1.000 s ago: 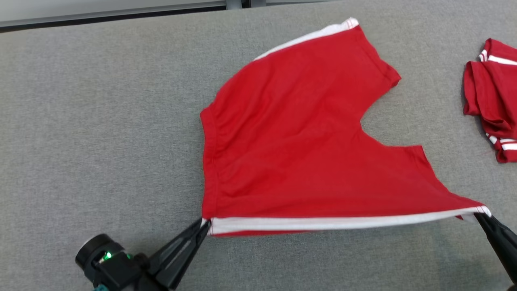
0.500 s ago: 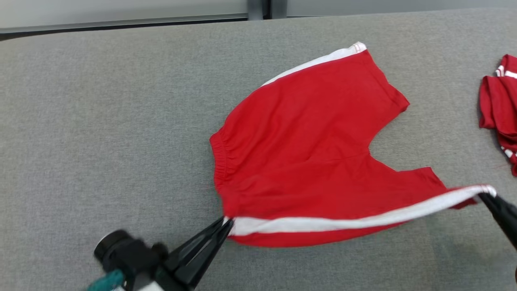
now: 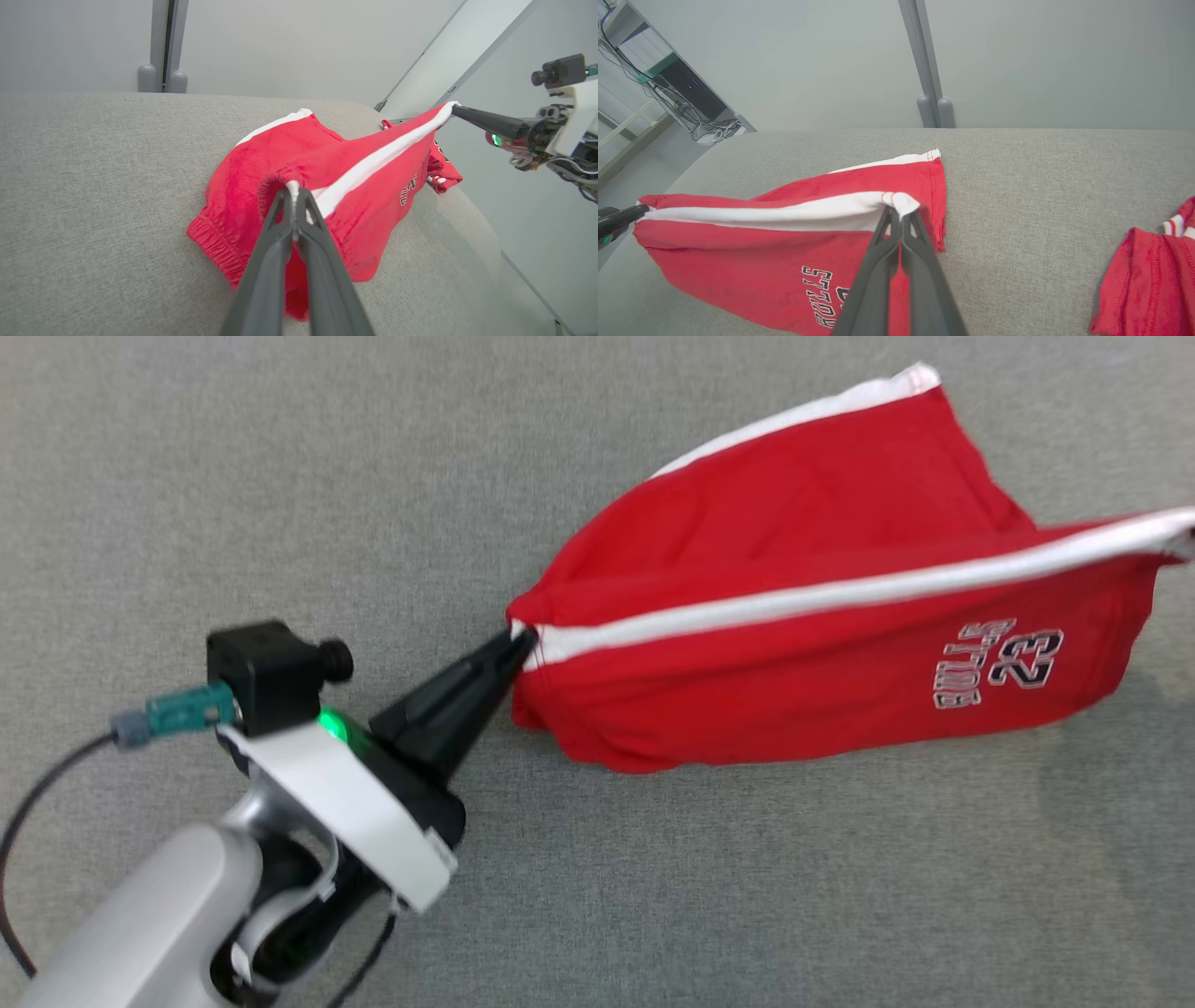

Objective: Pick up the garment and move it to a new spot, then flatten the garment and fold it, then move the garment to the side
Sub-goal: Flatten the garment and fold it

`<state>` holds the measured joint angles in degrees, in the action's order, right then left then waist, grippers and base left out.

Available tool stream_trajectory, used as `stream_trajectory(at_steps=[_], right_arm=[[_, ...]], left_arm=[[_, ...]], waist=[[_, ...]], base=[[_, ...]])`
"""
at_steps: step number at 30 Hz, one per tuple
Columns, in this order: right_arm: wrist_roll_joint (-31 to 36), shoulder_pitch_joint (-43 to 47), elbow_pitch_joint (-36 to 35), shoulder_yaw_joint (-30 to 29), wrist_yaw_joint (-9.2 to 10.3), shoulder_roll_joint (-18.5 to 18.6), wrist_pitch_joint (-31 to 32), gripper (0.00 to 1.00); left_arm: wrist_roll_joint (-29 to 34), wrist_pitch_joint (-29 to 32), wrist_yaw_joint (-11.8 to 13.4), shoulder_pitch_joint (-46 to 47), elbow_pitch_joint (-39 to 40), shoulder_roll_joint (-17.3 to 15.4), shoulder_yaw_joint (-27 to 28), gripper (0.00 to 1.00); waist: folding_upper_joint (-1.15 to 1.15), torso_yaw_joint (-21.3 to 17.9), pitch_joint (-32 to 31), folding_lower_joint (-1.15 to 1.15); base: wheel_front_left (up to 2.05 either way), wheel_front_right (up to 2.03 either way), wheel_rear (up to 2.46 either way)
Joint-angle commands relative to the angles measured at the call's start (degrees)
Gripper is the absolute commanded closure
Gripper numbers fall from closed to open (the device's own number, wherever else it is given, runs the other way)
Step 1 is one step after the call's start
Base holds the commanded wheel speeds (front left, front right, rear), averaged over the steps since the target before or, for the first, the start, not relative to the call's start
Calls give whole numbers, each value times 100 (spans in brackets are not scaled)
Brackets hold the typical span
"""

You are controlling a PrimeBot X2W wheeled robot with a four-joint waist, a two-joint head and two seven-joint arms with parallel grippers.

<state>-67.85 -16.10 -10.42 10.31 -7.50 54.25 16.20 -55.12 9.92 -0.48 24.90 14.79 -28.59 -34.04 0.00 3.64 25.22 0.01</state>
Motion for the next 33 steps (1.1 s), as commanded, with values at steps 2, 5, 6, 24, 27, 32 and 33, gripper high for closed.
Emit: stream_trajectory(at_steps=[2,5,6,24,27,32,33], right_arm=[[-26,-555,137,207,3,91,181,100],[-27,-1234,346,525,3,140,416,100],[-27,-1234,346,525,3,140,416,100],[58,-4085,1810,2257,3,-34,753,92],[103,-4328,1939,2469,3,-119,504,0],[68,-4436,2141,2737,3,-218,-223,0],[53,-4381,2169,2774,3,-182,-405,0]], left_arm=[[-133,85,145,259,-140,102,126,100],[-538,349,371,481,-322,336,249,100],[-538,349,371,481,-322,336,249,100],[-671,618,712,1525,-1131,795,373,100],[-647,512,671,1605,-1257,900,351,57],[-547,245,552,1586,-1451,1018,348,0],[-470,116,540,1572,-1470,1030,344,0]], waist=[[0,85,350,-1],[0,164,594,-1],[0,164,594,-1],[0,503,1268,-1],[0,503,1283,-1],[0,454,1165,-1],[0,447,1115,-1]], base=[[0,0,0],[0,0,0],[0,0,0],[0,0,0],[0,0,0],[0,0,0],[0,0,0]])
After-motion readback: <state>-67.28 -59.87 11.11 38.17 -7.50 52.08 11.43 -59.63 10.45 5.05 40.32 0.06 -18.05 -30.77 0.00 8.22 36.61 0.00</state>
